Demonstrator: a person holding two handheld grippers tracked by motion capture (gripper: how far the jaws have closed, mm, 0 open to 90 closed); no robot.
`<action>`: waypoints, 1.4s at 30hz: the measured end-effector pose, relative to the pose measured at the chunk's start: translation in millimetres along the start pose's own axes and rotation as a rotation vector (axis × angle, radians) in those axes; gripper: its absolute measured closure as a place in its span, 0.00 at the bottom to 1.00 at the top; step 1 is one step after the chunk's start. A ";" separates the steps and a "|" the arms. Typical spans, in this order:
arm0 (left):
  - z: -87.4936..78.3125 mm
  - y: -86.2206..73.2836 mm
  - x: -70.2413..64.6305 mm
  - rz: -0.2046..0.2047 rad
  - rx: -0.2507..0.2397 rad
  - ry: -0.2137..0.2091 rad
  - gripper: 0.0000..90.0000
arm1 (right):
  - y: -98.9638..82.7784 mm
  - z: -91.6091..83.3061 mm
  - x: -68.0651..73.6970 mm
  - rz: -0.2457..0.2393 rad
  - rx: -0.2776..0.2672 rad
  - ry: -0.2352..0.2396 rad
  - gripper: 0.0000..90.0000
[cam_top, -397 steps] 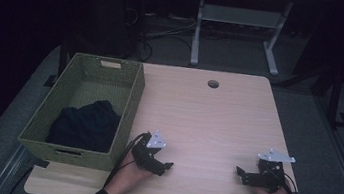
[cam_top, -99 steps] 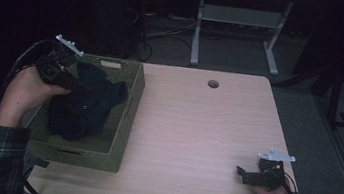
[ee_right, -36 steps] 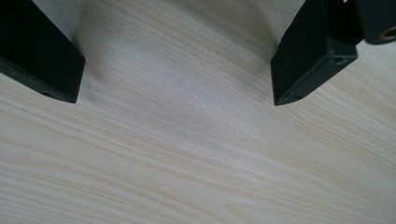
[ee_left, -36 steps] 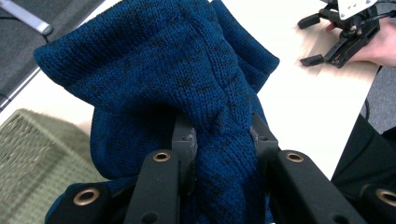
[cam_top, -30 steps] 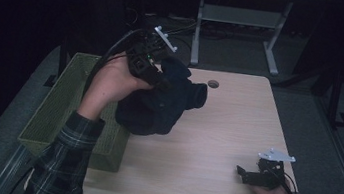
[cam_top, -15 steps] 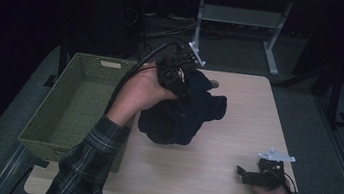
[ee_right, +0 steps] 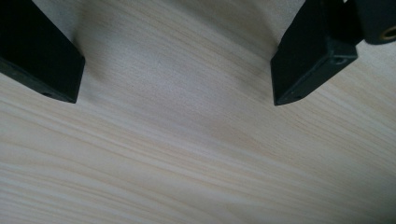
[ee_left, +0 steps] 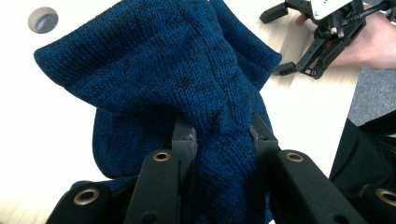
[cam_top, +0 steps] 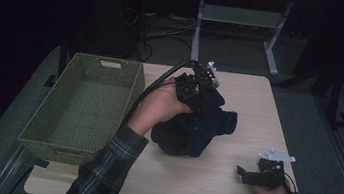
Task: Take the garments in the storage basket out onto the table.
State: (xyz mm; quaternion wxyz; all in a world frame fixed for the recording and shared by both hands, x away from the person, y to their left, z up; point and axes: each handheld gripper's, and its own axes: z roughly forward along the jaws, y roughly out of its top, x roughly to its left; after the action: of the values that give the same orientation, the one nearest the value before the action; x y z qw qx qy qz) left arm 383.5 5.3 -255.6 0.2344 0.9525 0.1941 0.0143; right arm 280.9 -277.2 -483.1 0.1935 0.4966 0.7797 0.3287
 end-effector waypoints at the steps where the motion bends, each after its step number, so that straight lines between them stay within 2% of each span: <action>1: 4.9 0.1 0.0 -0.004 0.003 -0.009 0.78 | 0.0 -0.1 -0.1 -0.002 0.001 0.000 0.03; 11: 56.4 0.6 2.0 -0.017 0.040 -0.058 0.78 | -0.1 -0.2 0.2 0.004 0.004 0.004 0.03; 14: 69.7 0.5 3.7 -0.015 0.055 -0.060 0.78 | 0.0 -0.3 0.2 0.003 0.005 0.005 0.03; 17: 83.0 -0.4 5.8 -0.029 0.050 -0.075 0.78 | -0.1 -0.2 0.1 0.002 0.005 0.002 0.03; 23: 102.5 -3.2 9.9 -0.044 0.039 -0.111 0.78 | -0.1 -0.2 0.1 0.002 0.005 0.002 0.03; 28: 117.6 -8.1 16.5 -0.058 0.048 -0.122 0.77 | -0.1 -0.2 0.2 0.003 0.006 0.003 0.03; 42: 156.8 -25.6 32.0 -0.106 0.100 -0.111 0.76 | 0.0 -0.1 0.3 0.005 0.004 0.004 0.03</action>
State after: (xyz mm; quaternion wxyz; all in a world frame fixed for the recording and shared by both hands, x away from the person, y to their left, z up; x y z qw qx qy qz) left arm 422.3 -30.9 -408.7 0.1975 0.9507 0.2312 -0.0606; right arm 280.7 -277.0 -483.1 0.1900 0.4983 0.7795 0.3285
